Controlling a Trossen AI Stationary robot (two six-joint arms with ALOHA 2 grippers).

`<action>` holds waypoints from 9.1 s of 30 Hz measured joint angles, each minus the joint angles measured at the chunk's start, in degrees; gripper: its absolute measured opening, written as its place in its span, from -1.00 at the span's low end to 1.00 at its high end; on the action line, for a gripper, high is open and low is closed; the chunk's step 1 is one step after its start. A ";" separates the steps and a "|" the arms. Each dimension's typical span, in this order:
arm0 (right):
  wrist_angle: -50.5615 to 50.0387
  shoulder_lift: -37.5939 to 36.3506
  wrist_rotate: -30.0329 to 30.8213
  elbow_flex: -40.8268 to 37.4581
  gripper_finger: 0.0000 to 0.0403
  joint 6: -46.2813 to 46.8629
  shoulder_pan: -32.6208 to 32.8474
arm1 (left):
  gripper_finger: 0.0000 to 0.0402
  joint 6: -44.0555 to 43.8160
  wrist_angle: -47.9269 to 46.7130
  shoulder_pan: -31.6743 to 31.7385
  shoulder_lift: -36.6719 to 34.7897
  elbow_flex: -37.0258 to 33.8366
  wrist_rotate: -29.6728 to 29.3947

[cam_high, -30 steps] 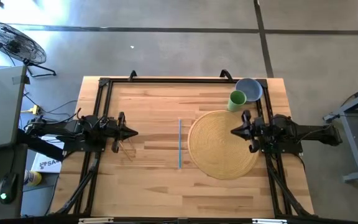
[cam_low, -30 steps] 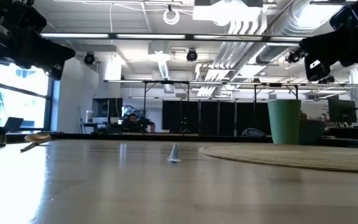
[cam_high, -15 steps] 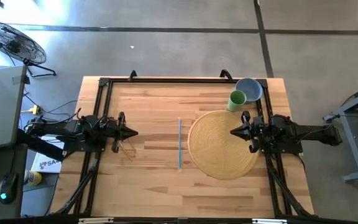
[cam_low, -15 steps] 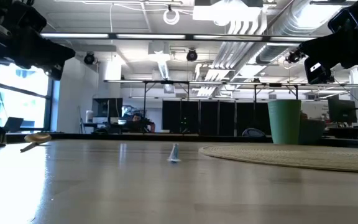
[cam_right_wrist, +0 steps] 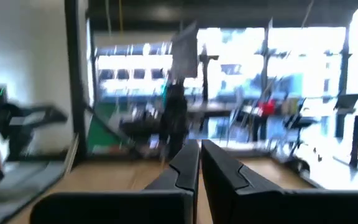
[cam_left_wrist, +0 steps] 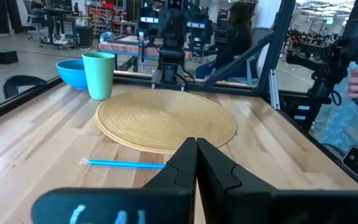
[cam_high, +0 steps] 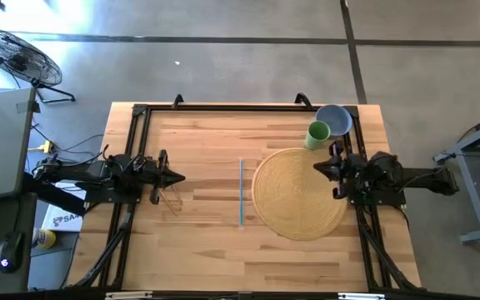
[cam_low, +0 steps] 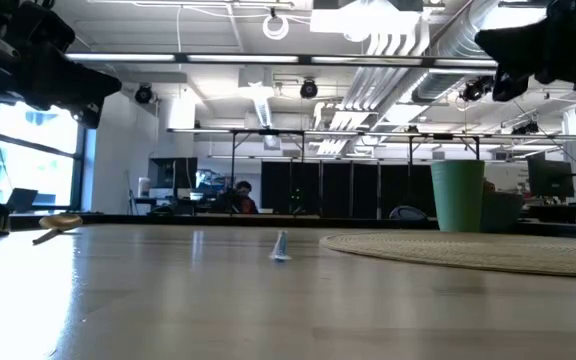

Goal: Pick & Place Utensil
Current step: Put the green cup on the brown table mat

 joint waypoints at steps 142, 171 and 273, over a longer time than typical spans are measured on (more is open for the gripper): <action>2.35 37.51 21.39 0.11 0.98 -0.23 -32.32 | -1.00 -1.73 0.31 -0.01 0.01 0.08 -0.02; 4.69 37.53 13.01 0.07 0.83 -1.86 -36.06 | -1.00 -1.70 0.32 -0.02 0.01 0.10 0.20; 10.17 47.57 0.77 0.00 0.98 -4.42 -28.68 | -1.00 -1.51 0.33 0.00 0.00 0.15 -4.22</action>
